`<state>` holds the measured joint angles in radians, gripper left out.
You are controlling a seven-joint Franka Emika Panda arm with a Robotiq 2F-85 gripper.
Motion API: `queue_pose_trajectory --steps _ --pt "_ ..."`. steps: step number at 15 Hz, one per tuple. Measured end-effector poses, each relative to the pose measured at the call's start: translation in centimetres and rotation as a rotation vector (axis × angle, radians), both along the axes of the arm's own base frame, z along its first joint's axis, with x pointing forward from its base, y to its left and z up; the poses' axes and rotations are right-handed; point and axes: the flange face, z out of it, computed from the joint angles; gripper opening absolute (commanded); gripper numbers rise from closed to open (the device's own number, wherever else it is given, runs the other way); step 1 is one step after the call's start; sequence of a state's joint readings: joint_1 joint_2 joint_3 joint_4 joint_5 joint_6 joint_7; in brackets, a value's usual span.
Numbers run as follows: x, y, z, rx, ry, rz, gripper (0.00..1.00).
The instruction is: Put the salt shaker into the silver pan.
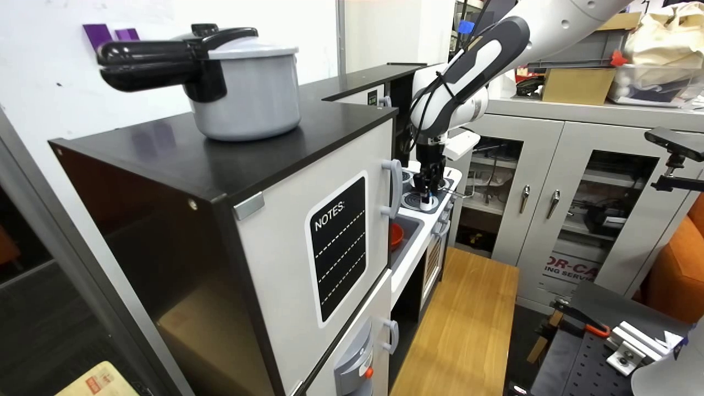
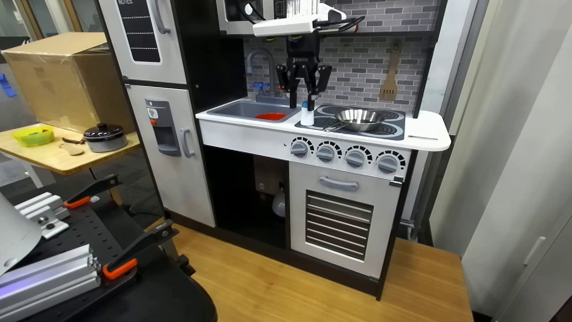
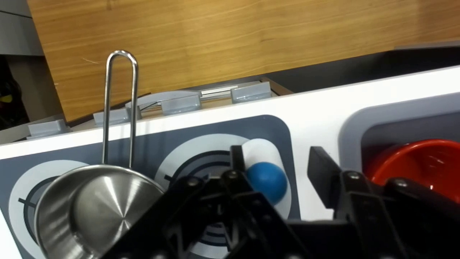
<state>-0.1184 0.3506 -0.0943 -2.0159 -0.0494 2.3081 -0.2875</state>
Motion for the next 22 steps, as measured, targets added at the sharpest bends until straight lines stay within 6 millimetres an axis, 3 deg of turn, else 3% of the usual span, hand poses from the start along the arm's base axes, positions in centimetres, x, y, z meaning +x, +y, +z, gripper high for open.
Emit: queue_pose_trajectory --steps 2,12,19,22 --pt "0.0 0.0 0.0 0.000 0.000 -0.001 0.06" --pt "-0.2 -0.9 0.1 -0.010 0.000 -0.005 0.07" --pt "-0.2 -0.8 1.3 -0.021 -0.014 0.041 0.07" --pt "0.0 -1.9 2.3 -0.068 -0.043 0.056 0.07"
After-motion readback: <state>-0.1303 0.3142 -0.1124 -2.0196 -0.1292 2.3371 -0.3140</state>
